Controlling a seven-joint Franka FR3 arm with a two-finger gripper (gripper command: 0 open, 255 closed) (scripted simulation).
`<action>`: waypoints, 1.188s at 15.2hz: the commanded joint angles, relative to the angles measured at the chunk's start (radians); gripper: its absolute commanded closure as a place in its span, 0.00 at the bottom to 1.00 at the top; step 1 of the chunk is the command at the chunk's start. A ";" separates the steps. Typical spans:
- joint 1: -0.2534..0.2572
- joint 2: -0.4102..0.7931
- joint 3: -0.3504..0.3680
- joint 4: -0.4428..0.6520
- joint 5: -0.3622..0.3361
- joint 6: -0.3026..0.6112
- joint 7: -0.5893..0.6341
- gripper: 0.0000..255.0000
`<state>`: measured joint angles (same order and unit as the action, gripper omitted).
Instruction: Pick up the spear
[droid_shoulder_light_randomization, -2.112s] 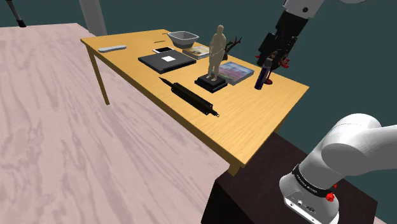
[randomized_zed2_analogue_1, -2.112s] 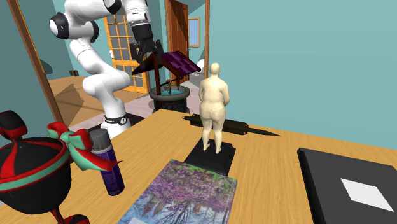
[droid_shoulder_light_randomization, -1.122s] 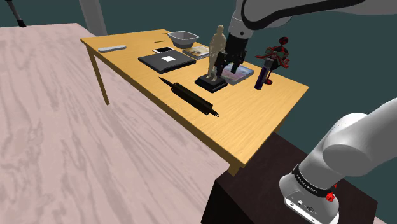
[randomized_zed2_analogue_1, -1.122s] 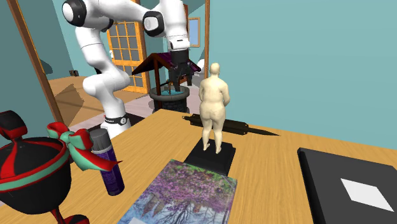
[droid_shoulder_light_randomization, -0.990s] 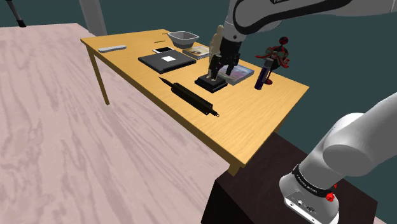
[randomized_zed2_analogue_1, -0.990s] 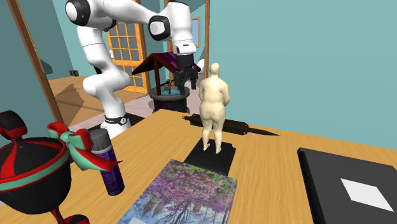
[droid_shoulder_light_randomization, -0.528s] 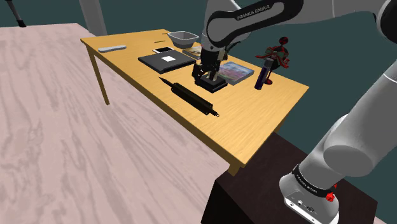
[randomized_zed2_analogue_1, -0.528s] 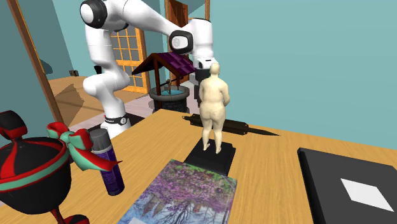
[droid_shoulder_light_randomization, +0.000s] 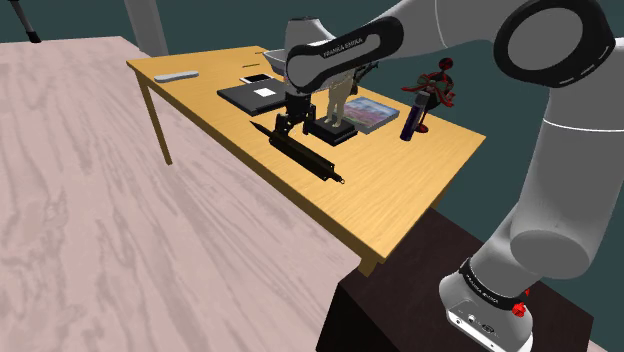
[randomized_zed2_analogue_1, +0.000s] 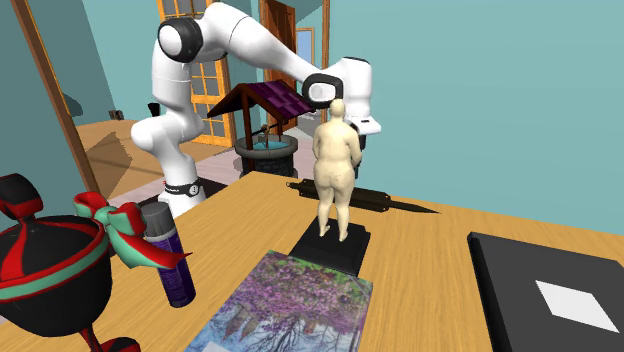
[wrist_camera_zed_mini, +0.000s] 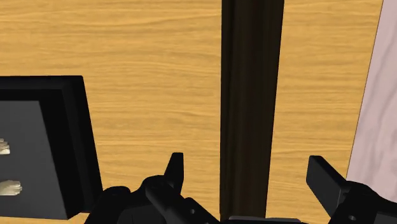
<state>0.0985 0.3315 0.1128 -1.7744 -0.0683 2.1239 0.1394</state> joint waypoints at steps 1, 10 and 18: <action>0.008 0.064 -0.001 0.066 -0.013 -0.009 0.000 0.00; 0.010 0.110 -0.005 0.028 -0.021 0.074 0.007 0.00; 0.010 0.111 -0.005 0.028 -0.021 0.075 0.007 1.00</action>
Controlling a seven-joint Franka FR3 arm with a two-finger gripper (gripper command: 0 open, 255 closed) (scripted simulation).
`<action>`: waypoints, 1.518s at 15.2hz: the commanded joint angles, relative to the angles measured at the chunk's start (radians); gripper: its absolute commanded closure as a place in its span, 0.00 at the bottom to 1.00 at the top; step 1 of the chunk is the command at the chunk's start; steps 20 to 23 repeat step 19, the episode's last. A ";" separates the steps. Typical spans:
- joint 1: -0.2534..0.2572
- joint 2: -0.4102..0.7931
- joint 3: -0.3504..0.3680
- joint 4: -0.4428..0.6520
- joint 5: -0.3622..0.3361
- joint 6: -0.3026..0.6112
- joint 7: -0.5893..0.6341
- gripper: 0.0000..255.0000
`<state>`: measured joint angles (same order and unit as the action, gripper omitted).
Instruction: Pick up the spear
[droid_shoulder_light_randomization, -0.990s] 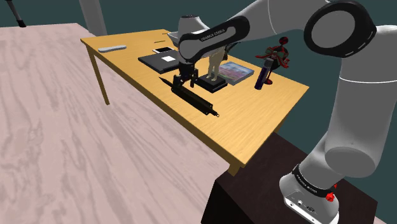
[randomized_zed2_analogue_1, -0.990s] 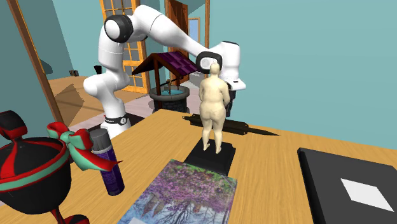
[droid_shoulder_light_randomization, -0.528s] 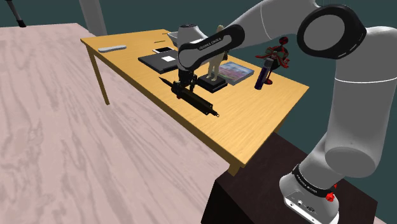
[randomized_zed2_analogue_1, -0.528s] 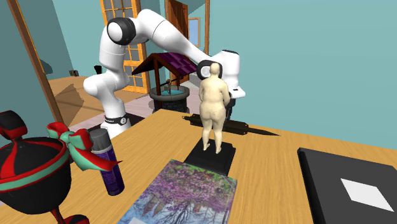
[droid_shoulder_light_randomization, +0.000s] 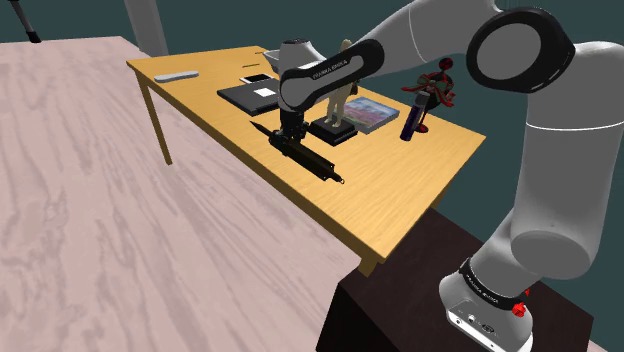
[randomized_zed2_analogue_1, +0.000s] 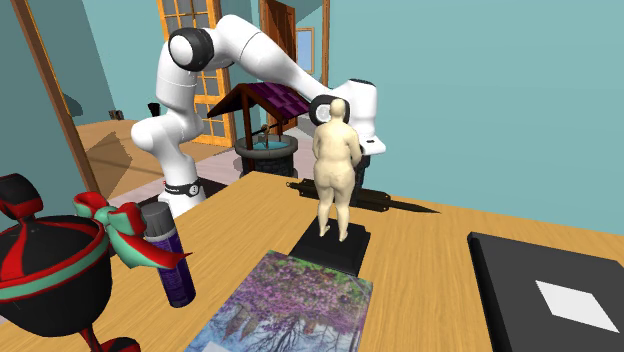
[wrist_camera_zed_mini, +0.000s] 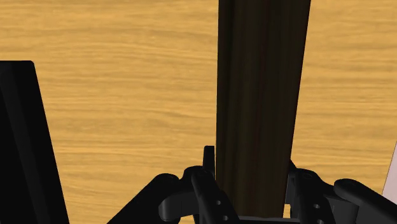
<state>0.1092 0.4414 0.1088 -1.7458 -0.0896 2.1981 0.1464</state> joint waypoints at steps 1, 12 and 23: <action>0.000 0.001 -0.001 0.000 0.000 0.000 0.000 1.00; -0.003 -0.058 0.004 0.052 0.011 -0.111 -0.009 1.00; -0.004 -0.081 0.006 0.089 0.015 -0.171 -0.014 1.00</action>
